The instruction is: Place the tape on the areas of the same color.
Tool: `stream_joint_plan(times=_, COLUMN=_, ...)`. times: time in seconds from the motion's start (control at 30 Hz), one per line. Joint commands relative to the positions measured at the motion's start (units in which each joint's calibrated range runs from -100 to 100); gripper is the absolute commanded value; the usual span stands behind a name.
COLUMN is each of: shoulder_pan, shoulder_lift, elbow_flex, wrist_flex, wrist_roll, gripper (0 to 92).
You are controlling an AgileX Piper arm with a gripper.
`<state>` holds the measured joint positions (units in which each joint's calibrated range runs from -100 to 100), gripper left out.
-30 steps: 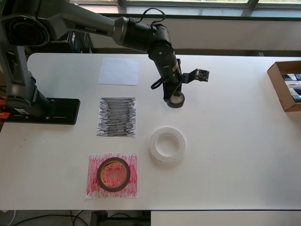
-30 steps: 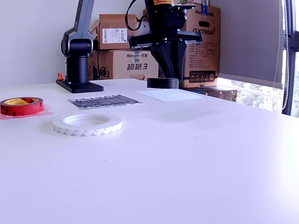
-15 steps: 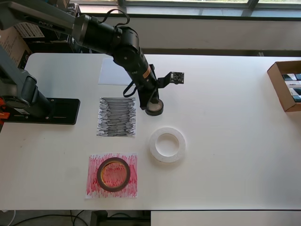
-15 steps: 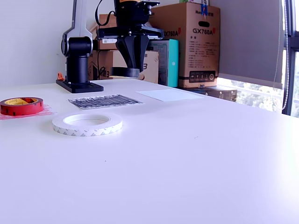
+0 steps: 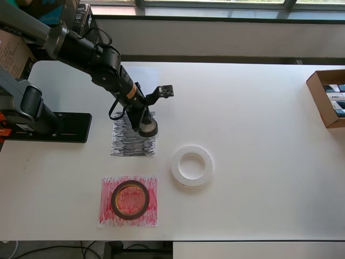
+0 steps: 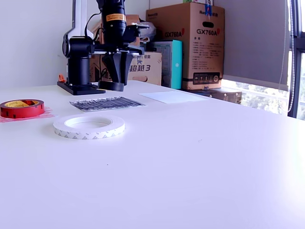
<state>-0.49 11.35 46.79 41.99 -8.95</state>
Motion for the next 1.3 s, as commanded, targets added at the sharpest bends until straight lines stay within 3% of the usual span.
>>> stream_joint_plan(times=0.0, shoulder_pan=0.03, shoulder_lift=-0.5, elbow_flex=4.96, wrist_flex=-1.39, wrist_roll=-0.86, gripper=0.0)
stream_joint_plan(times=0.3, shoulder_pan=0.03, shoulder_lift=-3.77, elbow_flex=10.69, wrist_flex=-4.7, wrist_roll=-0.94, gripper=0.0)
stream_joint_plan(times=1.03, shoulder_pan=0.26, shoulder_lift=-3.49, elbow_flex=10.78, wrist_flex=-5.55, wrist_roll=-0.86, gripper=1.2)
stream_joint_plan(times=1.27, shoulder_pan=0.34, shoulder_lift=-3.4, elbow_flex=10.69, wrist_flex=-5.55, wrist_roll=-0.21, gripper=26.2)
